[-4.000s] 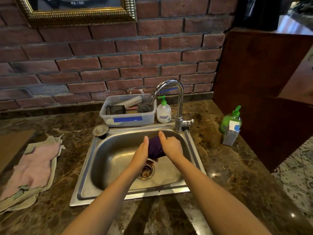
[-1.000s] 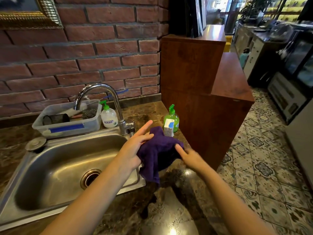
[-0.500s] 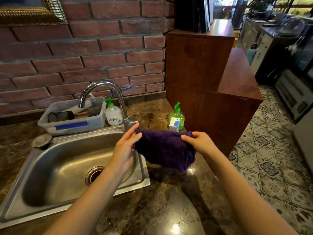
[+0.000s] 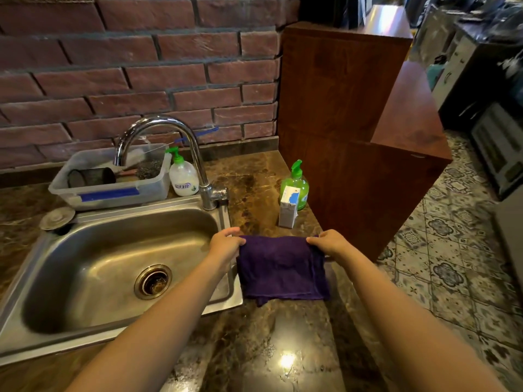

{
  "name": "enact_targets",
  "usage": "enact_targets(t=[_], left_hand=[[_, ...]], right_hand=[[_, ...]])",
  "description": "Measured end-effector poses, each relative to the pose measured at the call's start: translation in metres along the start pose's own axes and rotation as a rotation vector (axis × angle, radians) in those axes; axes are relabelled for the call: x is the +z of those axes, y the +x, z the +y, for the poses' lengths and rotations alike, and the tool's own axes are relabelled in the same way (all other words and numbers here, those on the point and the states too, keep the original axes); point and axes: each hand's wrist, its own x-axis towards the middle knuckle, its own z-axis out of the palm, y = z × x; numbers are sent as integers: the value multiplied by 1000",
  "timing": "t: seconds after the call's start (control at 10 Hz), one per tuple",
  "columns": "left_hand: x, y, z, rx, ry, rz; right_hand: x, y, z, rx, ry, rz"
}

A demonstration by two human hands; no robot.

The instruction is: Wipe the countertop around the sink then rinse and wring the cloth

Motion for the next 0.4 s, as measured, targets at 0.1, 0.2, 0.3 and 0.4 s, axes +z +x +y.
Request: enact_targets(t=[0.1,0.2,0.3,0.4], left_hand=[[-6,16,-3,20,168,-3],[-26,8,-8,29,257,-1],[-70,-19,-29,-50,162,-38],[-127,-73,-67,-155,40,-37]], right_hand=[[4,17,2,-49,-212,81],[9,12,14,-70,-212,115],[24,-26,45,-153,-65,220],[44,-90,98,-135,94,324]])
